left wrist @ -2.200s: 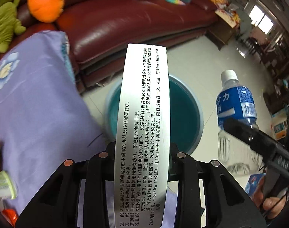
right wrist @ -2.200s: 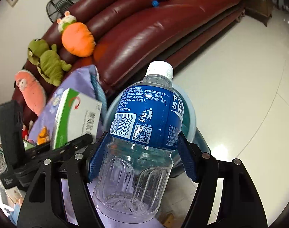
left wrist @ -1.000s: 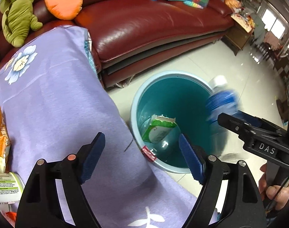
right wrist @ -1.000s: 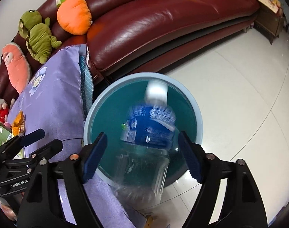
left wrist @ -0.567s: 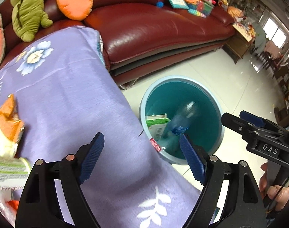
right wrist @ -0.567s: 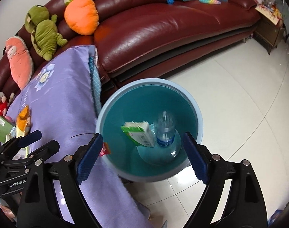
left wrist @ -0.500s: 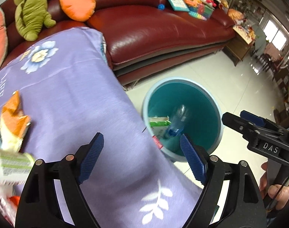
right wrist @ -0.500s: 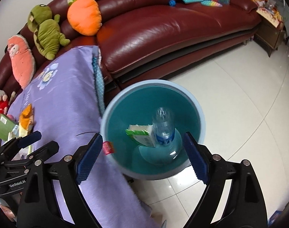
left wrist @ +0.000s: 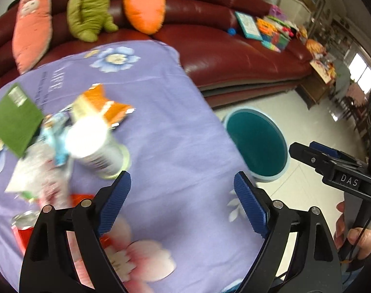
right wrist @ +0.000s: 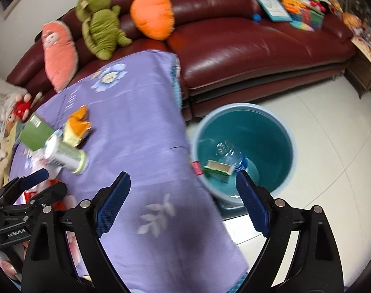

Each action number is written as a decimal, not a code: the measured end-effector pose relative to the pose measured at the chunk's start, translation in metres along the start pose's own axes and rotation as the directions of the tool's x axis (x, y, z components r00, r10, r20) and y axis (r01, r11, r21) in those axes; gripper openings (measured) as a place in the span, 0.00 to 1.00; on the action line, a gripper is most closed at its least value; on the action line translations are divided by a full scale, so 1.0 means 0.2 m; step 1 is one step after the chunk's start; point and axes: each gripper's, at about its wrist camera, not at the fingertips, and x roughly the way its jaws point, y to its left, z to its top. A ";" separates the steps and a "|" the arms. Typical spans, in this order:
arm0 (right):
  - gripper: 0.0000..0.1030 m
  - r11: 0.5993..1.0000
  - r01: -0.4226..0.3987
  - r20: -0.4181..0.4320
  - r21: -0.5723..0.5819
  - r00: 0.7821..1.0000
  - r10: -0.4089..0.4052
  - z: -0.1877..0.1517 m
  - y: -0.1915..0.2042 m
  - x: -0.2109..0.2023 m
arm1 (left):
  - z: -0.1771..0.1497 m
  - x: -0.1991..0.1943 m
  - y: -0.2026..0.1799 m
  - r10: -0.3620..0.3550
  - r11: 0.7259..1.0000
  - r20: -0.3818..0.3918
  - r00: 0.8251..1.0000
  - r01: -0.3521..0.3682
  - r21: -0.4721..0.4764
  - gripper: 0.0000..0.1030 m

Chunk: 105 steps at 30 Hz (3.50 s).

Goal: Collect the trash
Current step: 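Move both tools back over the table toward the remaining trash, then grasp the red Coca-Cola can with left tool while right tool grasps the white cup, then carry can and cup over the teal bin and release both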

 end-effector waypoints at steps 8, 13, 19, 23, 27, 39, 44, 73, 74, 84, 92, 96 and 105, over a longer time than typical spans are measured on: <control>0.82 0.994 -0.037 -0.011 -0.104 0.999 0.036 -0.08 0.33 -0.04 | -0.14 -0.25 0.28 0.055 0.997 0.060 0.997 -0.051 -0.058 0.85; 0.82 0.986 -0.048 -0.032 -0.158 0.999 0.044 -0.12 0.49 -0.03 | -0.23 -0.39 0.49 0.116 0.989 0.102 0.988 -0.106 -0.104 0.85; 0.82 0.981 -0.045 -0.066 -0.187 0.997 0.034 -0.16 0.59 0.01 | -0.37 -0.41 0.76 0.182 0.968 0.076 0.980 -0.166 -0.189 0.87; 0.82 0.979 -0.044 -0.087 -0.200 0.996 0.027 -0.18 0.65 0.05 | -0.48 -0.36 0.88 0.173 0.957 0.021 0.985 -0.164 -0.239 0.87; 0.82 0.975 -0.045 -0.103 -0.217 0.994 0.023 -0.19 0.71 0.08 | -0.53 -0.32 0.90 0.158 0.957 -0.003 0.988 -0.154 -0.245 0.87; 0.82 0.966 -0.034 -0.127 -0.254 0.992 0.002 -0.19 0.82 0.13 | -0.57 -0.19 0.90 0.113 0.959 -0.048 0.992 -0.121 -0.258 0.84; 0.82 0.956 -0.037 -0.124 -0.291 0.992 0.001 -0.17 0.90 0.16 | -0.57 -0.22 0.93 0.123 0.956 -0.014 0.992 -0.122 -0.265 0.55; 0.49 0.916 -0.157 -0.105 -0.369 0.986 0.127 0.04 1.17 0.43 | -0.33 -0.39 1.15 0.143 0.925 0.080 0.986 -0.104 -0.366 0.55; 0.49 0.920 -0.161 -0.102 -0.358 0.986 0.132 0.04 1.15 0.41 | -0.32 -0.39 1.13 0.141 0.928 0.084 0.986 -0.102 -0.358 0.55; 0.50 0.962 -0.156 0.006 -0.223 0.987 0.161 0.14 0.75 0.12 | -0.11 -0.43 0.80 0.072 0.975 0.140 0.988 -0.040 -0.218 0.55; 0.50 0.995 -0.060 0.121 -0.085 0.990 0.070 0.21 0.22 -0.08 | 0.07 -0.31 0.38 -0.018 0.997 0.122 0.992 0.026 -0.068 0.56; 0.50 1.000 -0.027 0.147 -0.008 0.989 0.028 0.20 -0.04 -0.13 | 0.16 -0.21 0.14 -0.064 0.998 0.105 0.992 0.062 0.021 0.56; 0.50 0.982 -0.004 0.112 0.188 0.994 -0.018 0.10 -0.54 0.01 | 0.29 0.21 -0.40 -0.115 0.981 -0.020 0.993 0.116 0.156 0.56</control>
